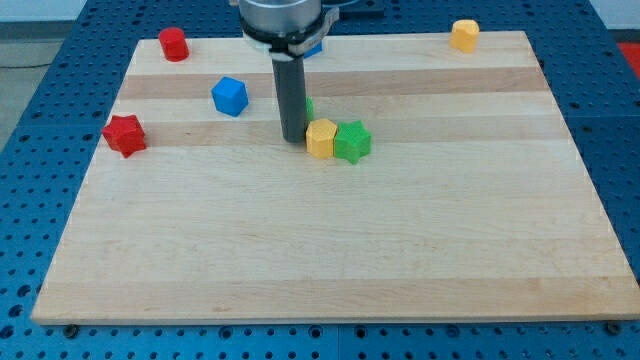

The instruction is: Slide the green circle at the top right side of the green star

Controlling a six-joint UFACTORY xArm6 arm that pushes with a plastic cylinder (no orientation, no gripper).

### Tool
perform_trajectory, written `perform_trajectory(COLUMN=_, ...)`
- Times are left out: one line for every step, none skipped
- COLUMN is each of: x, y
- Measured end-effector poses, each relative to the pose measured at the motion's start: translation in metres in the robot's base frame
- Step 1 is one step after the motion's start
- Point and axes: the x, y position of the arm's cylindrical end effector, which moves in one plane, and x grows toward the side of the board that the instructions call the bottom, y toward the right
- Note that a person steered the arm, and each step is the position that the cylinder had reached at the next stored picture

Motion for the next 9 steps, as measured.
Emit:
perform_trajectory(x=-0.001, y=-0.019)
perform_trajectory(x=-0.019, y=-0.031)
perform_trajectory(x=-0.032, y=-0.026)
perform_trajectory(x=-0.031, y=0.025)
perform_trajectory(x=-0.033, y=0.072)
perform_trajectory(x=-0.047, y=0.056)
perform_trajectory(x=-0.063, y=0.033)
perform_trajectory(x=-0.064, y=0.063)
perform_trajectory(x=-0.064, y=0.106)
